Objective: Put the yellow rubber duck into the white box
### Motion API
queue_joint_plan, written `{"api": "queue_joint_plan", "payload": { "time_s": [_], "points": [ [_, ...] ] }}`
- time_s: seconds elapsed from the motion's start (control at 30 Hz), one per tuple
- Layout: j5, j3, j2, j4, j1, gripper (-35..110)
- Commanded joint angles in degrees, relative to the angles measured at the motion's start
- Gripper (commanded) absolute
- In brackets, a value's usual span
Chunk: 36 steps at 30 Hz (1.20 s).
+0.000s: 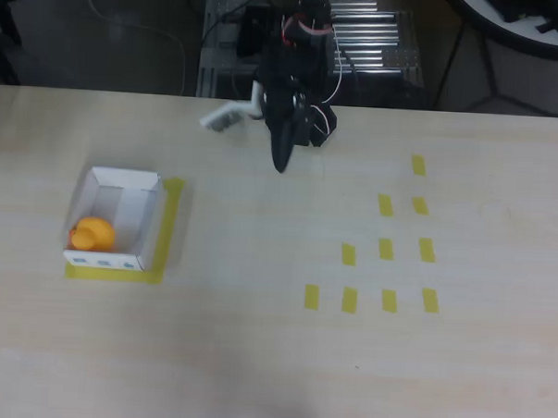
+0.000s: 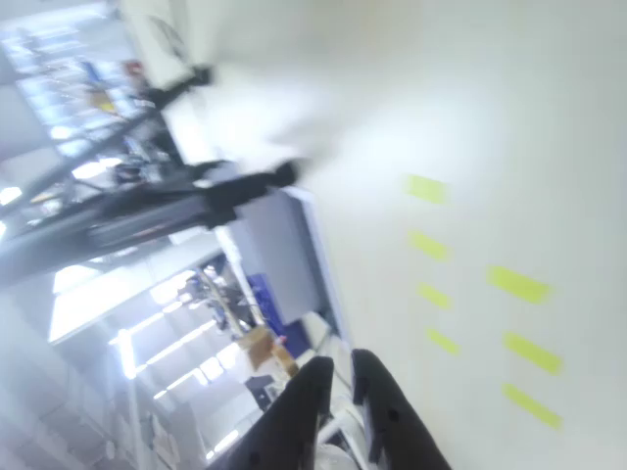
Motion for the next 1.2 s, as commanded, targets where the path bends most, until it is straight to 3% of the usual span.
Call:
{"api": "queue_joint_plan", "payload": {
  "time_s": [0.0,0.4,1.17],
  "points": [
    [4.31,13.54,12.57,0.88,-5.10,0],
    [5.19,30.15,18.81,2.20,-5.54,0],
    [5.27,30.15,18.81,2.64,-4.75,0]
  ]
}}
